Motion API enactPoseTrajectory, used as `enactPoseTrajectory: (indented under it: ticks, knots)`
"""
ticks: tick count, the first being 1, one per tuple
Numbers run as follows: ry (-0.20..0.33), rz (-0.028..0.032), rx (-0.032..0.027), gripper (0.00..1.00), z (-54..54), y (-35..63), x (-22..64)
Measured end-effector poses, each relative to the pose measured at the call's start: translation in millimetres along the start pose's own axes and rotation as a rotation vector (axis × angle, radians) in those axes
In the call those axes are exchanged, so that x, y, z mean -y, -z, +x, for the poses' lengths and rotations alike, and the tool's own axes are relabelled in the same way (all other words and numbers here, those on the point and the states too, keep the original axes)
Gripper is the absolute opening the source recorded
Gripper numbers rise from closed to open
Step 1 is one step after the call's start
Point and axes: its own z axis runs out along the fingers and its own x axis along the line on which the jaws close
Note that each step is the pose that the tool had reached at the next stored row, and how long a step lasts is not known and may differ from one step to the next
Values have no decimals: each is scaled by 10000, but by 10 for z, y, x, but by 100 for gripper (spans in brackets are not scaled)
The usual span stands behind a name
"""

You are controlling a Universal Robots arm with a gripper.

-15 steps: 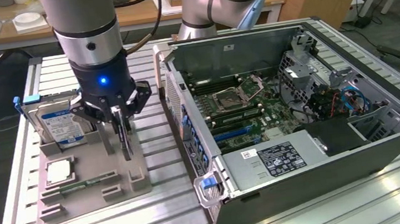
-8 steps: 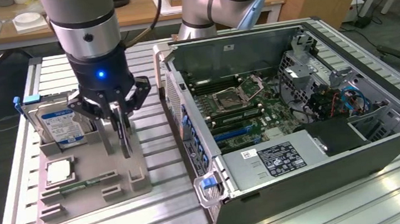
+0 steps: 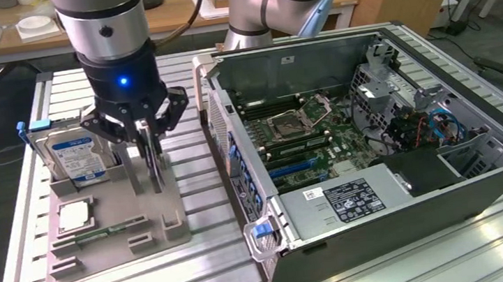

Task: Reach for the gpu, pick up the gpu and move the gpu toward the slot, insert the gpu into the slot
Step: 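Pick up the gpu and move the gpu toward the slot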

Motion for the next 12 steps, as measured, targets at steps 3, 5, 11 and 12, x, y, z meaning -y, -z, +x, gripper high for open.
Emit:
enactPoseTrajectory:
  ticks: [3,5,11,12]
  knots:
    - [0,1,0,27,-1,42,-2]
    - [0,-3,1,27,-2,67,-3]
    - [0,-7,0,27,-4,162,-7]
    - [0,-6,0,27,-4,178,-7]
